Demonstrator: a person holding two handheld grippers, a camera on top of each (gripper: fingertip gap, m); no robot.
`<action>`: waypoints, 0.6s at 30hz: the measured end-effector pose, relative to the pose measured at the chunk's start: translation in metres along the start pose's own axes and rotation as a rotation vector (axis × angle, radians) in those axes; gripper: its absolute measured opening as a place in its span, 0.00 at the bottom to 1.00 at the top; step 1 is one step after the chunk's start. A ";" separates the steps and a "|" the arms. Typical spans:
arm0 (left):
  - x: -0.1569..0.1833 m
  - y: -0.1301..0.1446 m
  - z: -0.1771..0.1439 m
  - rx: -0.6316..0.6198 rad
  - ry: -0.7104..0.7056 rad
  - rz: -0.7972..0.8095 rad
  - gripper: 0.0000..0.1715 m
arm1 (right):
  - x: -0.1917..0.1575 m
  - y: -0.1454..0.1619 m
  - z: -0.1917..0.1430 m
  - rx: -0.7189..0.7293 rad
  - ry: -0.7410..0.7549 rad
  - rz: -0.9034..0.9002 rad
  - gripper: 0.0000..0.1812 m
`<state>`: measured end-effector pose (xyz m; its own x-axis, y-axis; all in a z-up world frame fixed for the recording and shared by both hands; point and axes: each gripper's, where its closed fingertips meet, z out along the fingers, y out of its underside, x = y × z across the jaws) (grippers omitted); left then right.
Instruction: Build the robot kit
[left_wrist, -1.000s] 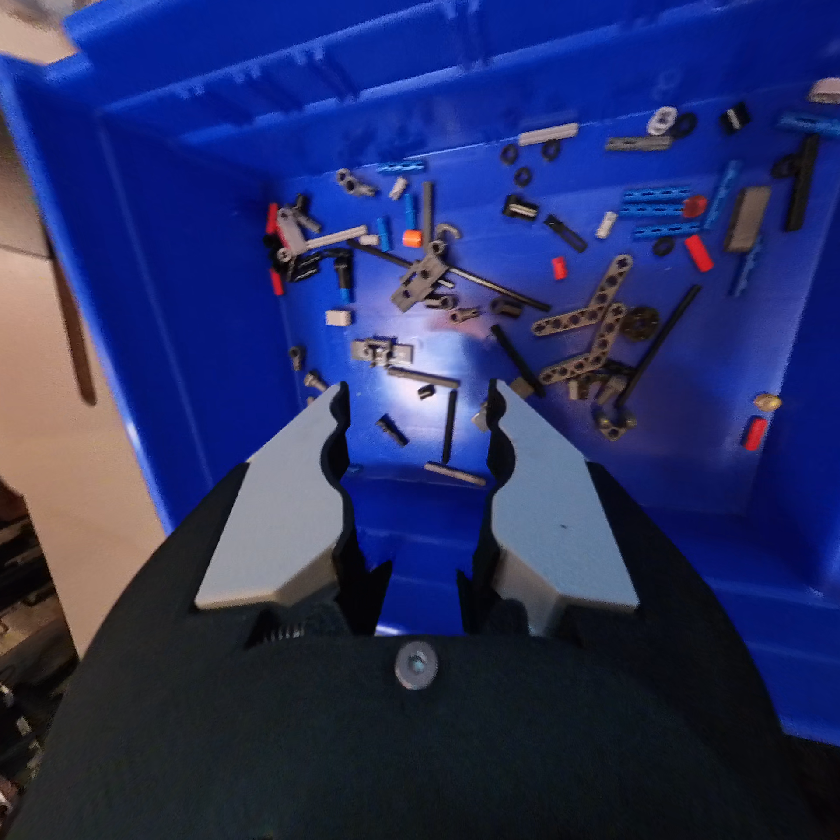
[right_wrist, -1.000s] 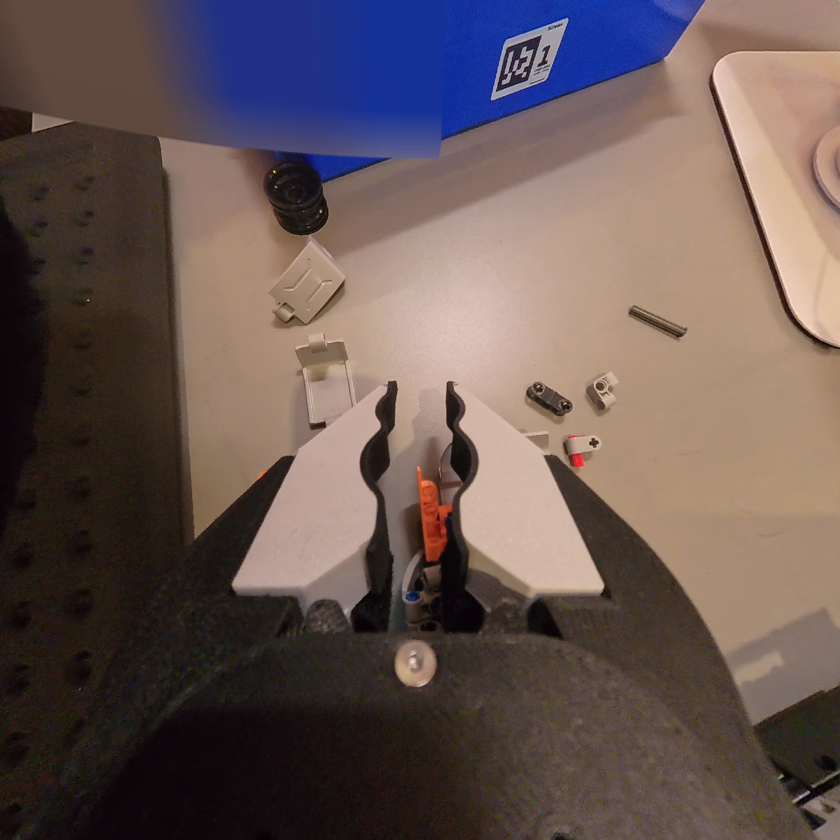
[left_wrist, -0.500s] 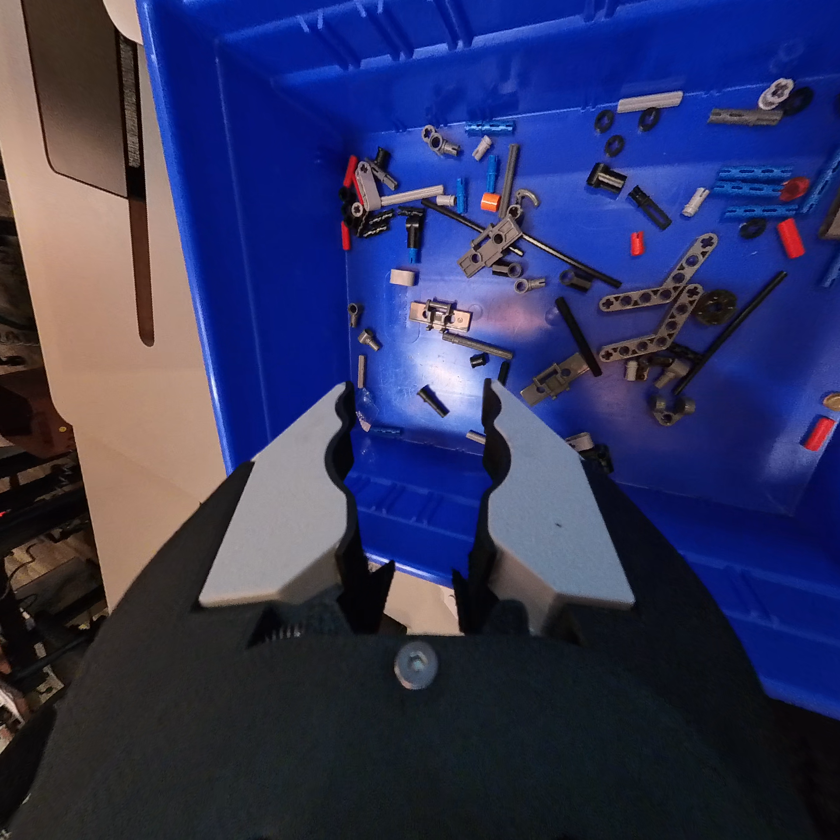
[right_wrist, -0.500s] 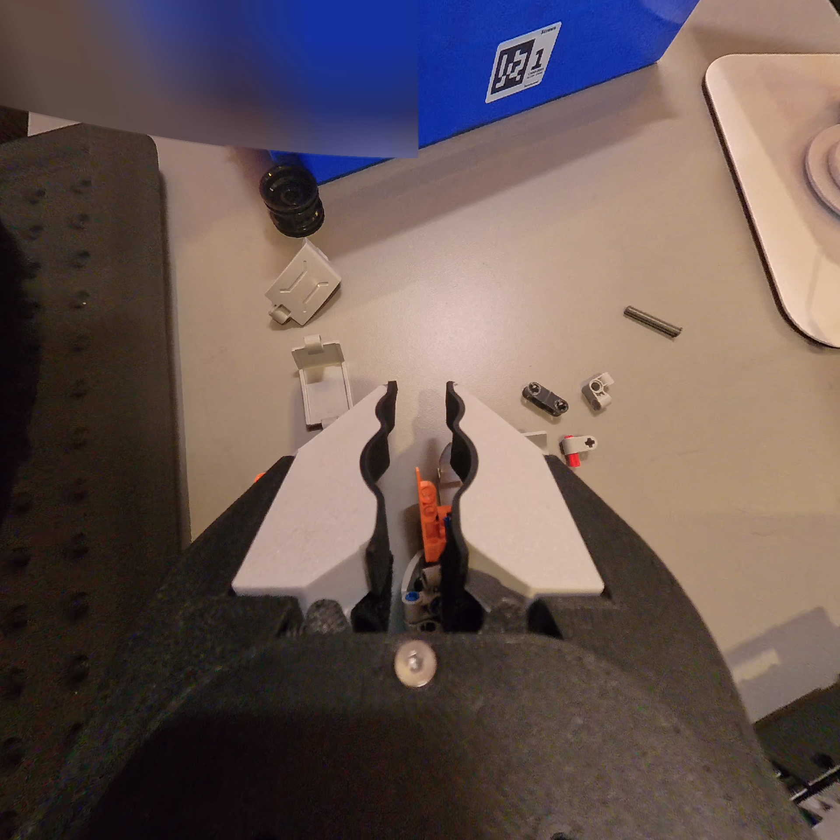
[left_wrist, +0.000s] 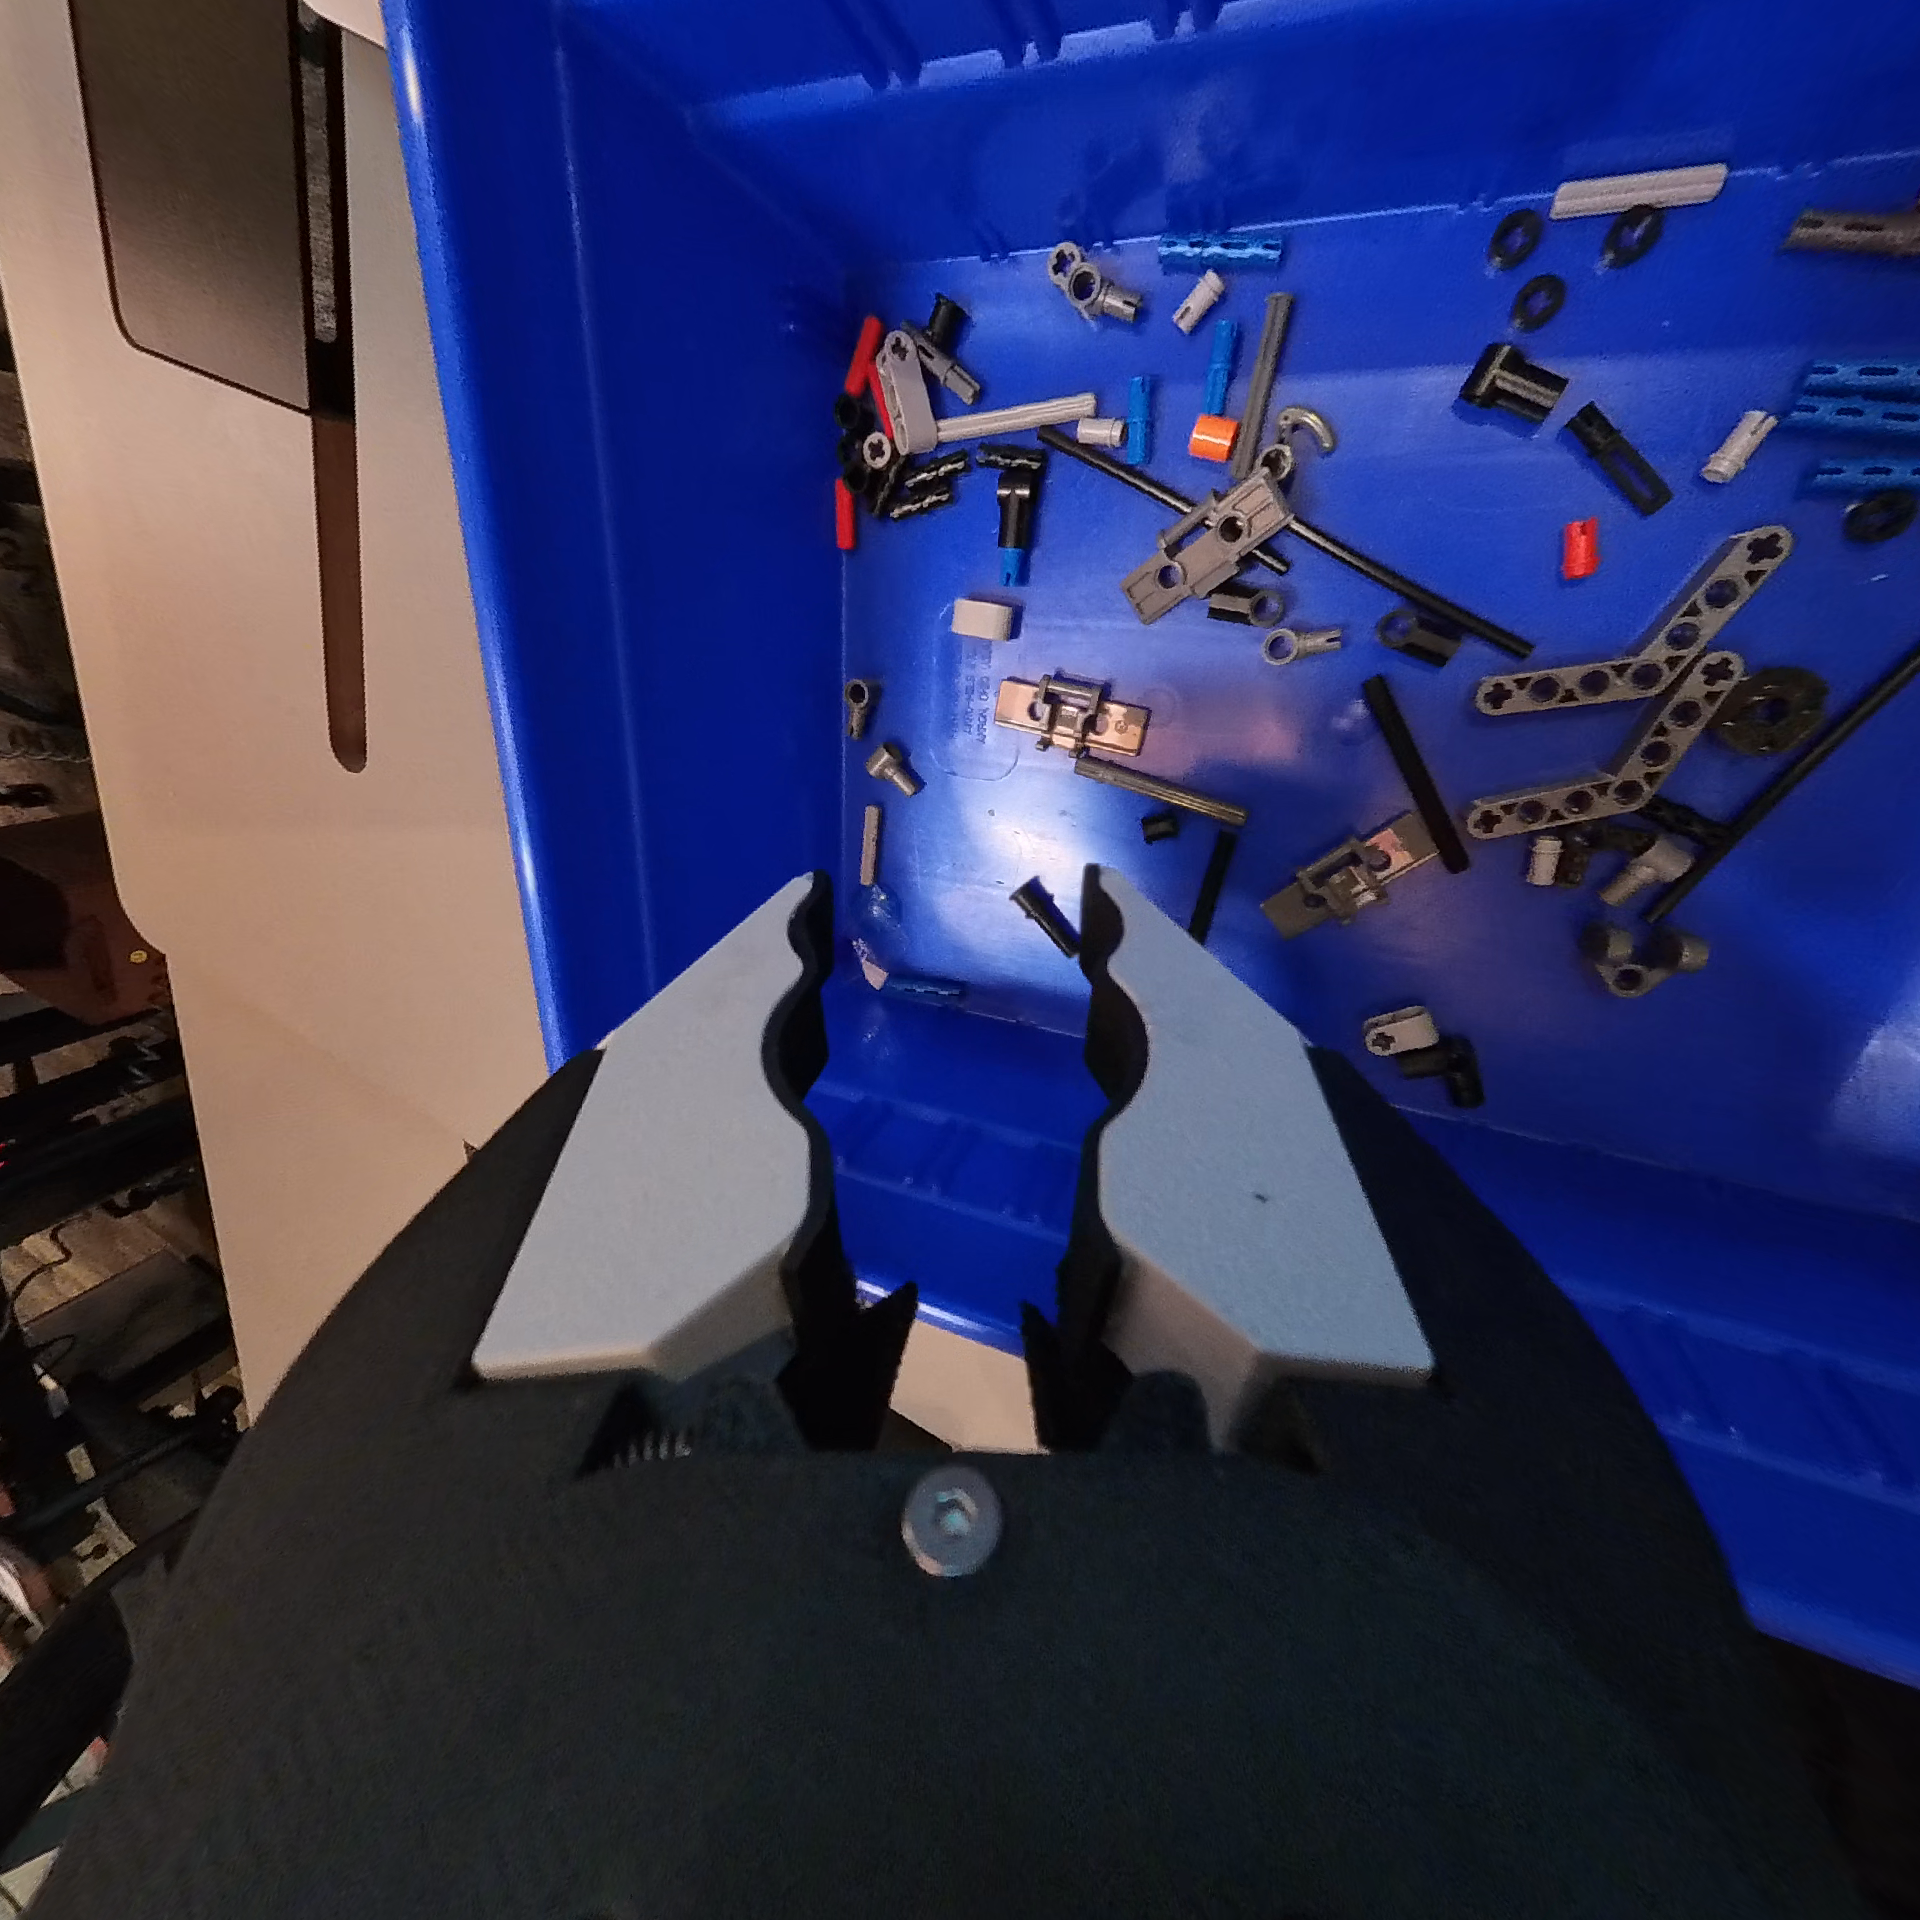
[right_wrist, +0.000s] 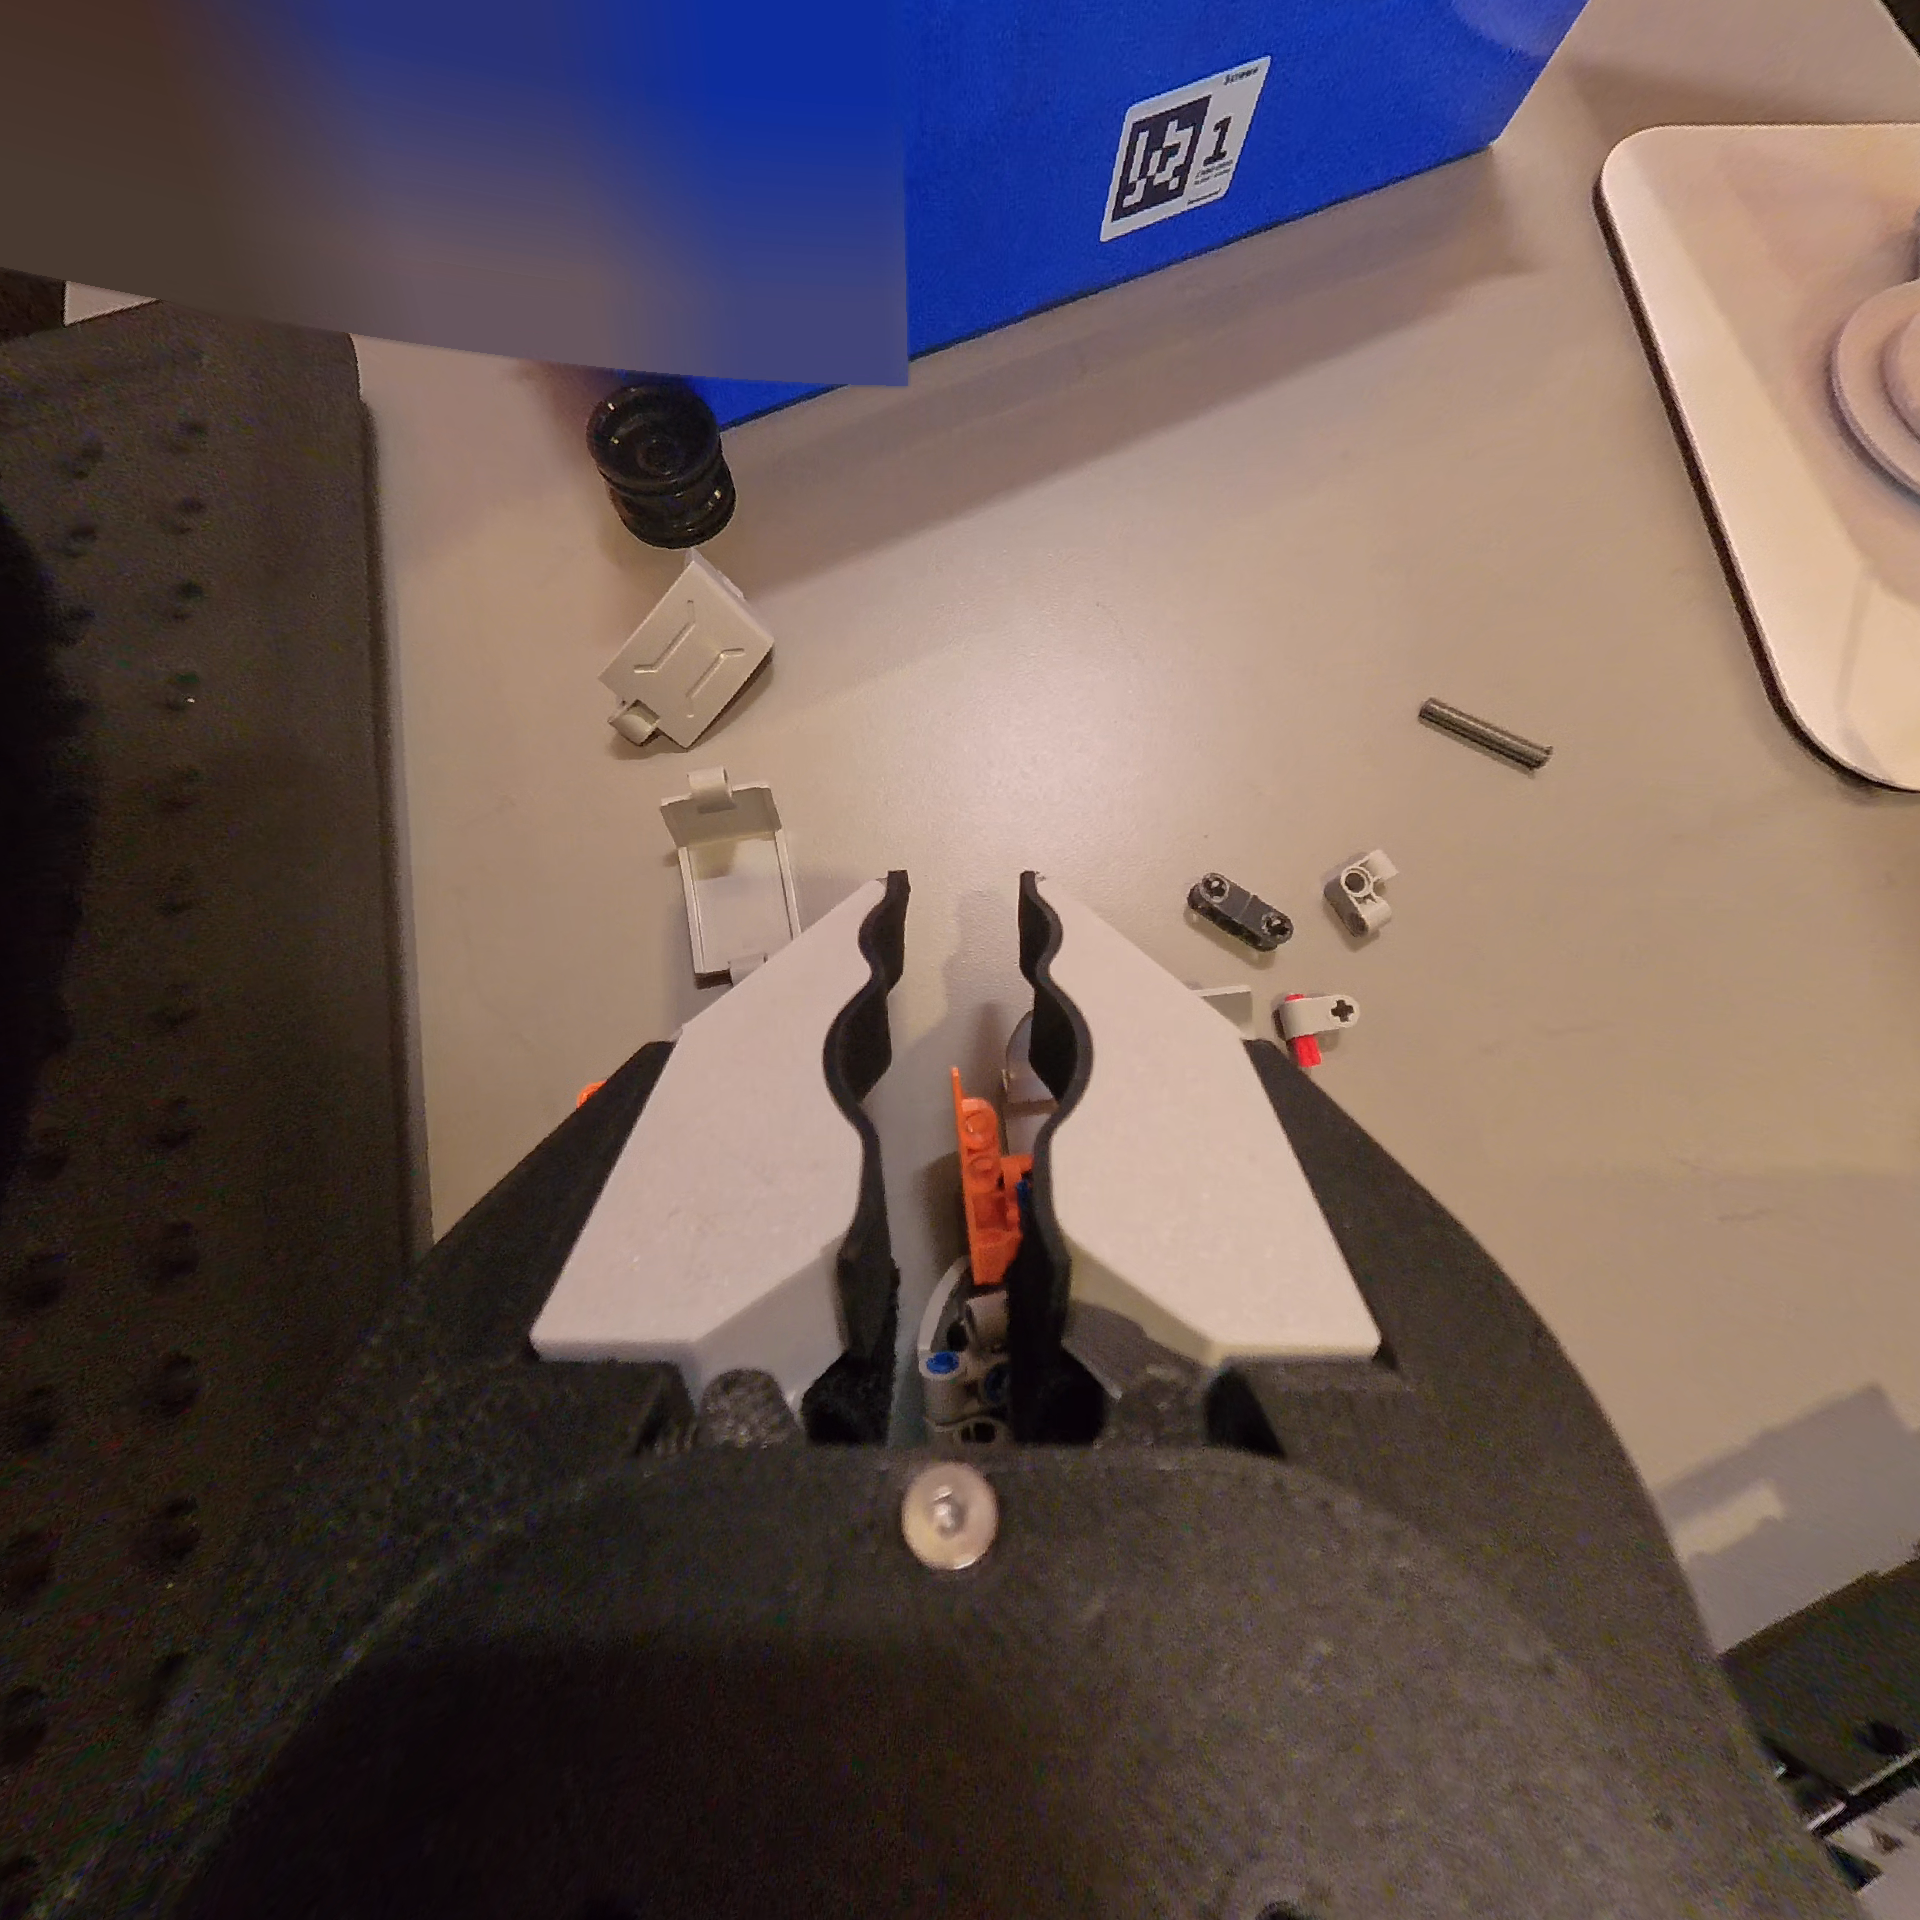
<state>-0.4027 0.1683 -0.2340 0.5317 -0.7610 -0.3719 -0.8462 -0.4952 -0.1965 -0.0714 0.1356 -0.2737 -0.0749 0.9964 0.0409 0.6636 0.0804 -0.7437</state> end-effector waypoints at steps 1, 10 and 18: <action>0.000 0.000 0.000 0.002 0.003 -0.002 0.26 | 0.000 0.000 0.000 0.000 0.000 0.000 0.11; 0.022 0.000 0.015 -0.038 0.127 0.014 0.31 | 0.000 0.000 0.000 0.003 -0.003 0.004 0.11; 0.041 0.009 0.047 -0.224 0.259 -0.031 0.31 | 0.000 0.000 -0.001 0.000 0.000 -0.001 0.11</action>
<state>-0.3904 0.1521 -0.2942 0.5727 -0.8108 -0.1208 -0.8160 -0.5780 0.0104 -0.0709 0.1353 -0.2734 -0.0754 0.9963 0.0422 0.6636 0.0817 -0.7436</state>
